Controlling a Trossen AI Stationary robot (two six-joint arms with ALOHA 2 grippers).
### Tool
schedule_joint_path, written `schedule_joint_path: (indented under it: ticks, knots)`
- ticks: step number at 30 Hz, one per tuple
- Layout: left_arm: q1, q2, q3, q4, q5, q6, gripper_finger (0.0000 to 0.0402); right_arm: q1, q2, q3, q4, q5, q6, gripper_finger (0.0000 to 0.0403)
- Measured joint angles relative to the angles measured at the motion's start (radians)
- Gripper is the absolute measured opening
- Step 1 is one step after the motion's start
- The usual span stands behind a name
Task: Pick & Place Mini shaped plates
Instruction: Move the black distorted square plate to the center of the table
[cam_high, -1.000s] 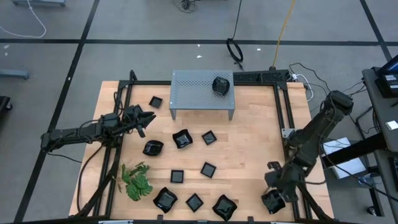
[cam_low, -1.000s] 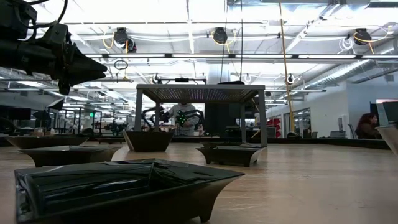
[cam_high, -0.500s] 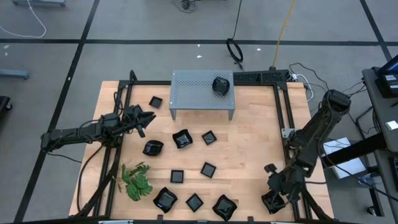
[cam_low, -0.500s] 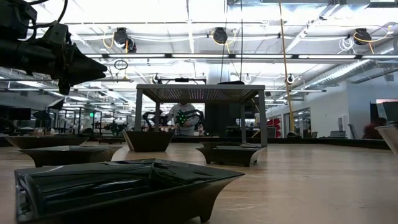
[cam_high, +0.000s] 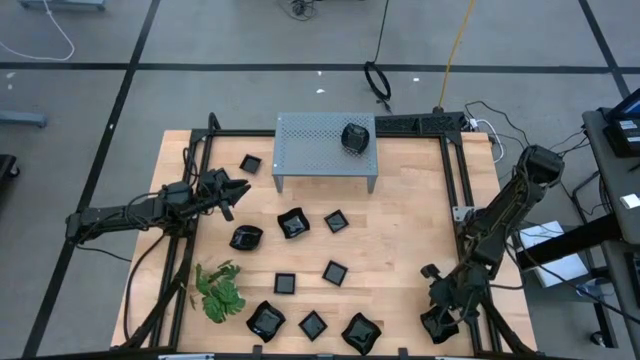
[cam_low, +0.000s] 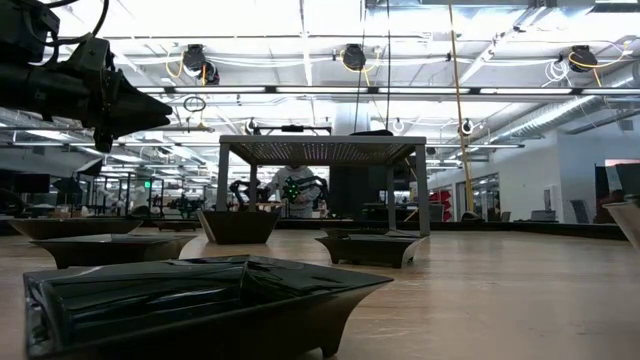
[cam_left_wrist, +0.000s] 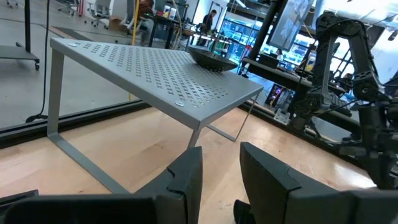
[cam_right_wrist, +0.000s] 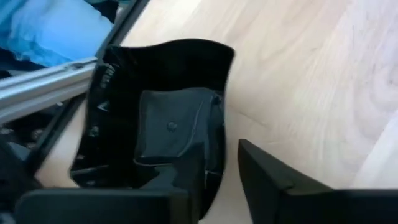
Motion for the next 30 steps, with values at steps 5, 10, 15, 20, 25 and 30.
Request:
schedule_joint_path:
  ticks: [5,10,15,20,25,30]
  knots:
    - [0.0,0.0,0.0,0.0,0.0,0.0,0.0111,0.0,0.0,-0.001,0.009,0.013,-0.045,0.0008]
    - [0.0,0.0,0.0,0.0,0.0,0.0,0.0111,-0.02,-0.006,0.009,0.062,0.013,-0.079,0.0002]
    - [0.0,0.0,0.0,0.0,0.0,0.0,0.0111,-0.117,-0.031,0.072,0.066,0.155,-0.161,0.0001]
    - [0.0,0.0,0.0,0.0,0.0,0.0,0.0111,-0.321,-0.043,0.117,0.07,0.221,-0.27,0.0001]
    - [0.0,0.0,0.0,0.0,0.0,0.0,0.0111,-0.606,-0.025,0.119,0.066,0.219,-0.273,0.0001]
    - [0.0,0.0,0.0,0.0,0.0,0.0,0.0111,-0.873,0.0,0.119,0.051,0.206,-0.208,0.0001]
